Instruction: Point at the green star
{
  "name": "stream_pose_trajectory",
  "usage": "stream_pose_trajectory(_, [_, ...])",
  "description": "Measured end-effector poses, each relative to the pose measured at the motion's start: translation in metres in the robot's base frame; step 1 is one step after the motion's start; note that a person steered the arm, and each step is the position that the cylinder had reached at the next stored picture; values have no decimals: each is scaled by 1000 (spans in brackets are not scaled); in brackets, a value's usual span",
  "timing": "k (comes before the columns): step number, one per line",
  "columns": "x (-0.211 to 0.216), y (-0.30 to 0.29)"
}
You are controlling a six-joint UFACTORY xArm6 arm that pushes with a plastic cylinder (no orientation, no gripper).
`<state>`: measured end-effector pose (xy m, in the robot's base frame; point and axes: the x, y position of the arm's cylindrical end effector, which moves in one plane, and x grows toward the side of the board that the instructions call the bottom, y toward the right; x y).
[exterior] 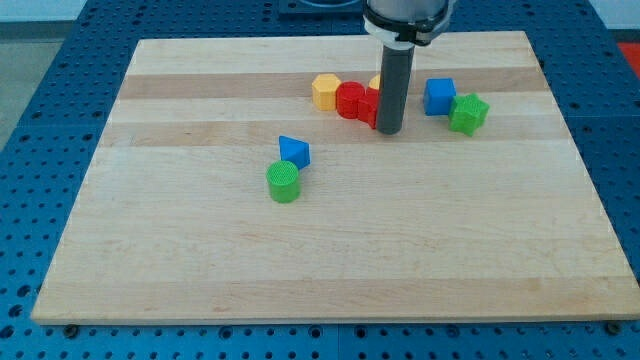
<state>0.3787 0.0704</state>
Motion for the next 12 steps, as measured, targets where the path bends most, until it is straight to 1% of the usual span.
stream_pose_trajectory(2, [-5,9])
stream_pose_trajectory(4, [-5,53])
stream_pose_trajectory(5, [2,53])
stream_pose_trajectory(6, [33,53])
stream_pose_trajectory(7, [46,69])
stream_pose_trajectory(9, [22,132])
stream_pose_trajectory(10, [-6,150])
stream_pose_trajectory(12, [-88,145])
